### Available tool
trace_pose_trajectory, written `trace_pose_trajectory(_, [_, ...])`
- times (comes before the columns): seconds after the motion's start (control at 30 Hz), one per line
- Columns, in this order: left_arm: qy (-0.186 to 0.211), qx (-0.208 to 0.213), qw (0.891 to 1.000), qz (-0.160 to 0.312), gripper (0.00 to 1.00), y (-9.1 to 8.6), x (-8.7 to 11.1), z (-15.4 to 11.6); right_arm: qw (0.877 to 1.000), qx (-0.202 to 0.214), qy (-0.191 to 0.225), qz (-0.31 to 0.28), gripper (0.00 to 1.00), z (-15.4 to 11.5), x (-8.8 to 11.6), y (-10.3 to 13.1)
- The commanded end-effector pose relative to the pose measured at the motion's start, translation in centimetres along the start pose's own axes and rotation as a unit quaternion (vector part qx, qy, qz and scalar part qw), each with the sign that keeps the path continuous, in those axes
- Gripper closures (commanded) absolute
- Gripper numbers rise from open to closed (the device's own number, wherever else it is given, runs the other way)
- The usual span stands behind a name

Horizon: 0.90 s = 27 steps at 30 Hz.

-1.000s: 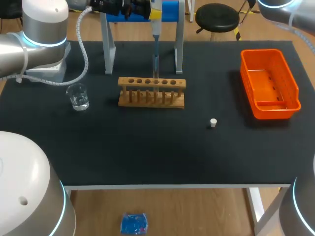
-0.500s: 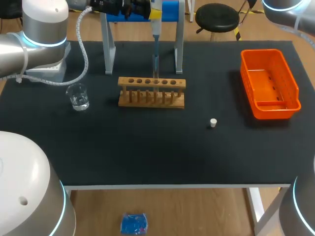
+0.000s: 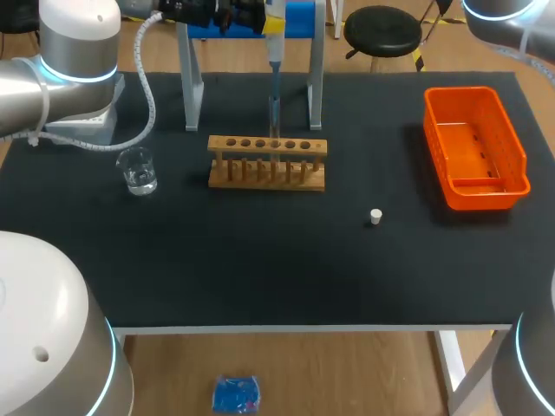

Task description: Invert the test tube, pick up the pipette, mount the tip to pipette, aspirate from beaker and dispense into the tube, eject the tip, return the pipette, and cap with the stopper.

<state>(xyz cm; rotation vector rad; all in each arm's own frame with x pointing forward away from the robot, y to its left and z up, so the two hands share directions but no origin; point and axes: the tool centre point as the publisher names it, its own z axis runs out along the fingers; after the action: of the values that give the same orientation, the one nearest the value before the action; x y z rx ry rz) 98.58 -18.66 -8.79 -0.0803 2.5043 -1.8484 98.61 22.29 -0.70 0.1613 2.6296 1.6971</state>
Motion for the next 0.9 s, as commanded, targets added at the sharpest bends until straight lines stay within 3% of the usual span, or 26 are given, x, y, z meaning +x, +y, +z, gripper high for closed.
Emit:
trace_pose_trajectory(0.03, [-0.001,0.001,1.000,0.000,1.00,-0.10,0.09,0.01,1.000,0.003,0.002,-0.001,1.00,0.10,-0.07,-0.04])
trace_pose_trajectory(0.9, [-0.001,0.001,1.000,0.000,1.00,-0.10,0.09,0.01,1.000,0.007,0.006,0.003,1.00,0.62,0.00,-0.61])
